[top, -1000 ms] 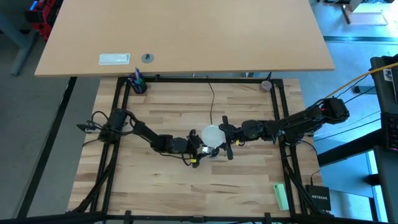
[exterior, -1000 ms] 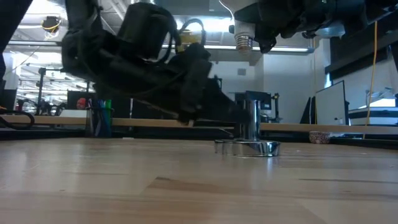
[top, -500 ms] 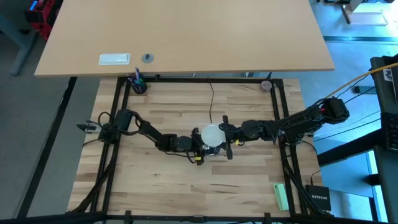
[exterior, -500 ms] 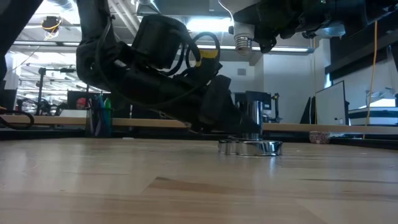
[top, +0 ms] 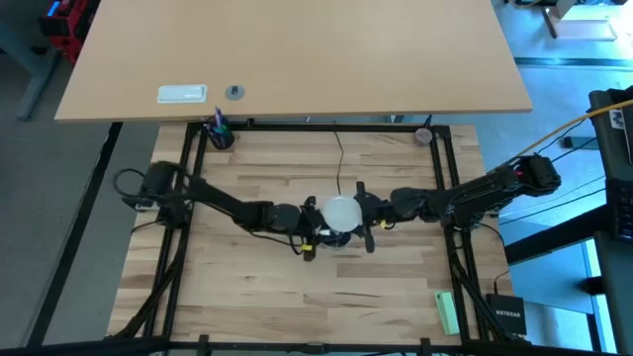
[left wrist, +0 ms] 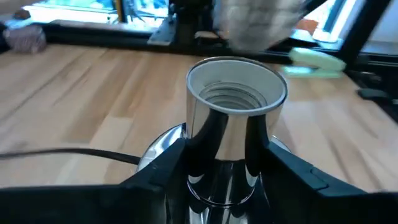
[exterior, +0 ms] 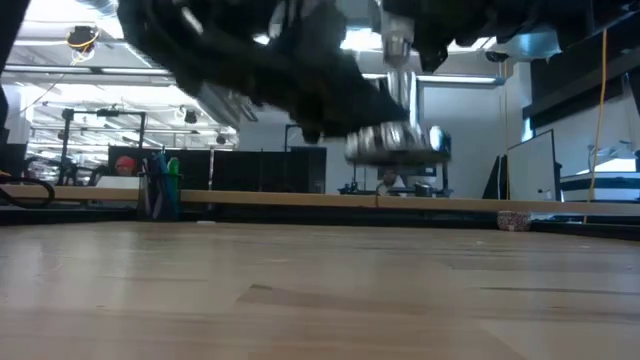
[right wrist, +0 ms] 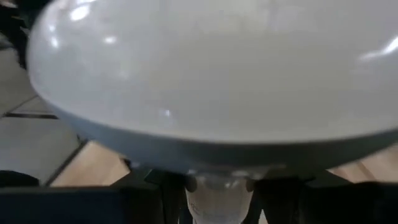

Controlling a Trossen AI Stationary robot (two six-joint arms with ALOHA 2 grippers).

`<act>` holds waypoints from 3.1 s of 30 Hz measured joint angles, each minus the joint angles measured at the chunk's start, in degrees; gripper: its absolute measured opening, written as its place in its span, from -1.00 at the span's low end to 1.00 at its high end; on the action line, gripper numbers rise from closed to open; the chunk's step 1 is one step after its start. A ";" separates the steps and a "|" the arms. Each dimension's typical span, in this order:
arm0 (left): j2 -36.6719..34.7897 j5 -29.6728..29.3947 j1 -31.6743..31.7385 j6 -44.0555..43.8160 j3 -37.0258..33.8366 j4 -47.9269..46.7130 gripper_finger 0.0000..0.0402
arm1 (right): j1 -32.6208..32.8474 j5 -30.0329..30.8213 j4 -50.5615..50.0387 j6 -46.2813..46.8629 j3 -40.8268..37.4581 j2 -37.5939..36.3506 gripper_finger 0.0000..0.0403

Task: Screw lightbulb
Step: Insert the lightbulb into the lamp

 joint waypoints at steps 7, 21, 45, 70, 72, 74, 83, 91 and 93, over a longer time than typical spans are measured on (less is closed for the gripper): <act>-5.55 5.36 -0.70 -0.30 0.07 -2.90 -0.24 | 0.00 -7.25 2.80 1.22 0.04 -0.10 -0.20; -5.11 10.02 -0.63 -2.12 -0.14 -1.88 -0.24 | 0.00 -9.41 5.91 -0.28 0.10 4.13 -0.21; -5.66 13.93 -0.63 -2.67 -0.03 -0.20 -0.24 | 0.02 -14.52 10.68 -2.62 -0.09 4.81 -0.21; -5.73 6.08 0.65 -1.43 -1.86 -5.96 -0.24 | 0.11 0.00 4.84 -1.19 1.46 4.93 -0.20; -5.72 6.11 0.68 -1.45 -1.86 -5.96 -0.24 | 0.08 0.24 3.58 -1.20 2.08 4.91 -0.20; -5.69 7.40 0.65 -1.60 -1.87 -5.61 -0.24 | 0.02 -2.73 2.15 -1.23 2.84 4.91 -0.20; -6.48 23.07 0.52 -6.04 -1.97 5.64 -0.24 | -0.04 -20.96 2.81 0.26 7.49 4.69 -0.20; -7.40 21.57 0.33 -6.08 -0.95 6.74 -0.24 | -0.42 -21.08 0.51 -1.34 12.79 4.69 -0.20; -7.39 18.97 0.32 -6.89 -0.58 6.05 -0.24 | -0.40 -16.87 0.57 -3.55 14.48 4.69 -0.20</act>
